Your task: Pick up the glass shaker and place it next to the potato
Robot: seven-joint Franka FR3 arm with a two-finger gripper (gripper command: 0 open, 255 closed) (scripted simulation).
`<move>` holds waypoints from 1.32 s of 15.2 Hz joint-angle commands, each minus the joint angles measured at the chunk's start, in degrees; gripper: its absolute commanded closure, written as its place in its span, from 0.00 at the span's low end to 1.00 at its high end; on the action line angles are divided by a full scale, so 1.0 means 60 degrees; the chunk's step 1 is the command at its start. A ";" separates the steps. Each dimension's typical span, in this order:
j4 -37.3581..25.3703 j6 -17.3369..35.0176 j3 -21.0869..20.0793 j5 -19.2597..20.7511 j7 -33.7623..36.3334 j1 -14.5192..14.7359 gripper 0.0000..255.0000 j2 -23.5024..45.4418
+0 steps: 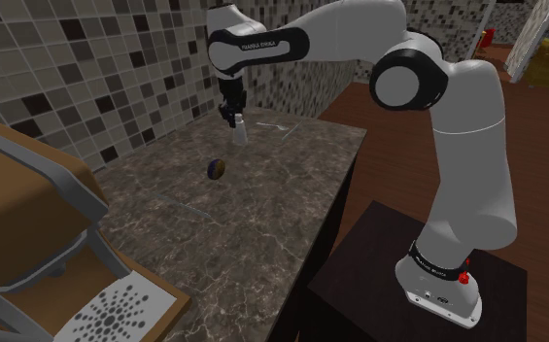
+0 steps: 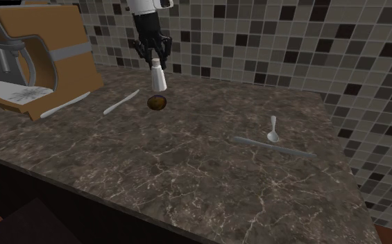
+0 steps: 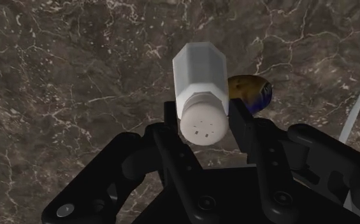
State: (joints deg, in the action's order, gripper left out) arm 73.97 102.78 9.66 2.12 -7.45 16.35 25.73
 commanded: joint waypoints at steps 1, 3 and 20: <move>0.0225 0.0254 -0.0001 0.0000 0.0011 -0.0001 1.00 0.0023; 0.0486 0.0511 -0.0004 0.0004 0.0032 0.0007 1.00 0.0020; 0.2134 0.2506 -0.0035 -0.0003 0.0173 0.0025 1.00 0.0378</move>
State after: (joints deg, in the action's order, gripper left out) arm 86.46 117.20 9.44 2.14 -6.34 16.60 27.74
